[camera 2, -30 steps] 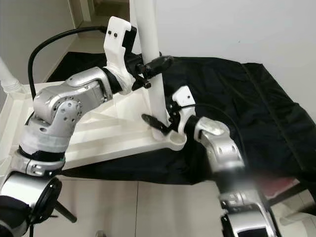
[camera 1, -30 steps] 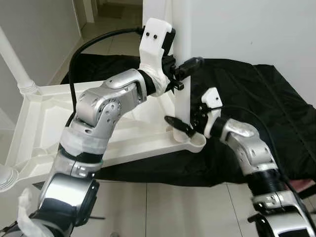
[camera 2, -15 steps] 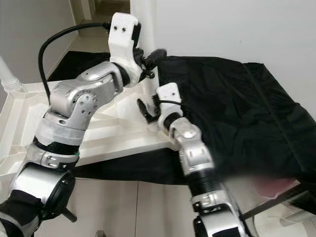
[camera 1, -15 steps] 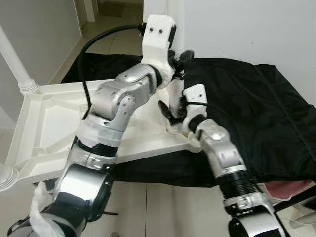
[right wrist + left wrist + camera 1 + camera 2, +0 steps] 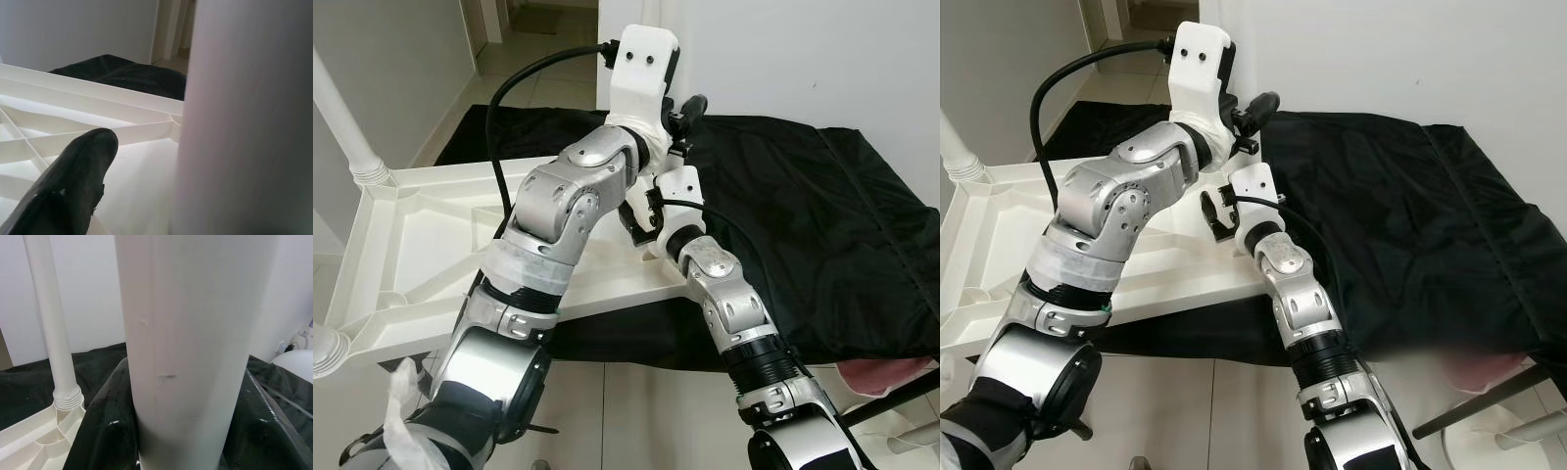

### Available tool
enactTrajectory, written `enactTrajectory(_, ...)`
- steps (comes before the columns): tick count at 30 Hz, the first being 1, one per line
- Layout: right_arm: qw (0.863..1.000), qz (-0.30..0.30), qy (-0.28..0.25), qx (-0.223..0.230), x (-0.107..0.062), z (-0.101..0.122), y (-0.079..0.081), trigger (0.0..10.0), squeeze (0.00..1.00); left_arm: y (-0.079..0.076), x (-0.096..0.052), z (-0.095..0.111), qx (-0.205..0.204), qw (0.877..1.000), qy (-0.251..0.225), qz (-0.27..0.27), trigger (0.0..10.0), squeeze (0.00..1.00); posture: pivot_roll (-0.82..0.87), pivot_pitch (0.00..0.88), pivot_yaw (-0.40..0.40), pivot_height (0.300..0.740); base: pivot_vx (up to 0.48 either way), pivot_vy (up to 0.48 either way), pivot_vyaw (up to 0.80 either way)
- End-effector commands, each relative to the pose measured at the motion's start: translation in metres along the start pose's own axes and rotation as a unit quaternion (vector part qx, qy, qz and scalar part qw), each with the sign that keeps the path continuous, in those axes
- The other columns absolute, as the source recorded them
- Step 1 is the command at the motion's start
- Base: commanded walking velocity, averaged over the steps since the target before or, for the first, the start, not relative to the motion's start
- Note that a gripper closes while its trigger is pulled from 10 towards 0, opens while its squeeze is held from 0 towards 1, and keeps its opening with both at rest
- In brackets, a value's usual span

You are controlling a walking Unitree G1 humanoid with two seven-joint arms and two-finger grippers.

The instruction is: Building children table

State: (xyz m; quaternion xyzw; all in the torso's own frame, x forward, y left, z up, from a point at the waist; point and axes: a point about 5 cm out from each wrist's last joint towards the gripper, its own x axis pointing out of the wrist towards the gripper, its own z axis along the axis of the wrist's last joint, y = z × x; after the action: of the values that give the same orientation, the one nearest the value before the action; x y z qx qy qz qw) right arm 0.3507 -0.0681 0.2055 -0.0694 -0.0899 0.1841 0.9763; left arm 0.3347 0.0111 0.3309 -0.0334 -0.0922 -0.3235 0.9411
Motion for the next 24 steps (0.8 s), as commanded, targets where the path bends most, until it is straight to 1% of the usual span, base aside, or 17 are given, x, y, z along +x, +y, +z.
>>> enactTrajectory(1, 1.000, -0.006, 0.005, -0.001, 0.0007, -0.0005, -0.0018, 3.8, 0.00, -0.0063, 0.0027, 0.0074, 0.011, 1.000, -0.013, -0.008, 10.0, 0.00, 0.01, 0.012, -0.025, 0.740, 0.000, 0.000, 0.00)
enactTrajectory(2, 1.000, -0.007, 0.006, 0.000, 0.0007, -0.0010, -0.0021, 3.8, 0.00, -0.0064, 0.0027, 0.0075, 0.011, 1.000, -0.013, -0.008, 10.0, 0.00, 0.01, 0.012, -0.025, 0.740, 0.000, 0.000, 0.00)
enactTrajectory(3, 1.000, -0.010, 0.008, -0.001, 0.0008, -0.0017, -0.0029, 2.2, 0.00, -0.0064, 0.0027, 0.0075, 0.012, 1.000, -0.014, -0.008, 10.0, 0.00, 0.01, 0.012, -0.025, 0.740, 0.000, 0.000, 0.00)
enactTrajectory(4, 1.000, -0.011, 0.012, -0.001, 0.0008, -0.0028, -0.0035, 0.0, 0.00, -0.0064, 0.0027, 0.0076, 0.012, 1.000, -0.014, -0.007, 10.0, 0.00, 0.01, 0.012, -0.026, 0.740, 0.000, 0.000, 0.00)
enactTrajectory(18, 1.000, -0.017, 0.025, -0.003, 0.0012, -0.0072, -0.0062, 0.0, 0.00, -0.0095, 0.0037, 0.0088, 0.024, 1.000, -0.017, -0.007, 10.0, 0.00, 0.01, 0.017, -0.023, 0.740, 0.000, 0.000, 0.00)
enactTrajectory(19, 0.999, -0.020, 0.025, -0.002, 0.0015, -0.0073, -0.0068, 6.0, 0.00, -0.0110, 0.0036, 0.0091, 0.035, 0.999, -0.019, -0.010, 10.0, 0.00, 0.01, 0.017, -0.023, 0.740, 0.000, 0.000, 0.00)
enactTrajectory(20, 0.999, -0.023, 0.024, 0.003, 0.0021, -0.0065, -0.0075, 10.0, 0.00, -0.0127, 0.0034, 0.0092, 0.037, 0.999, -0.023, -0.015, 10.0, 0.00, 0.01, 0.022, -0.018, 0.740, 0.000, 0.000, 0.00)
enactTrajectory(22, 0.999, -0.023, 0.024, 0.003, 0.0021, -0.0065, -0.0075, 10.0, 0.00, -0.0127, 0.0034, 0.0092, 0.037, 0.999, -0.023, -0.015, 10.0, 0.00, 0.01, 0.022, -0.018, 0.740, 0.000, 0.000, 0.00)
enactTrajectory(23, 0.999, -0.026, 0.022, 0.010, 0.0028, -0.0054, -0.0082, 10.0, 0.00, -0.0140, 0.0029, 0.0093, 0.032, 0.999, -0.027, -0.020, 10.0, 0.92, 0.01, 0.024, -0.016, 0.740, 0.000, 0.000, 0.00)
enactTrajectory(24, 0.999, -0.029, 0.020, 0.017, 0.0033, -0.0042, -0.0090, 10.0, 0.00, -0.0152, 0.0024, 0.0090, 0.023, 0.999, -0.029, -0.026, 10.0, 1.00, 0.01, 0.024, -0.016, 0.740, 0.000, 0.000, 0.00)
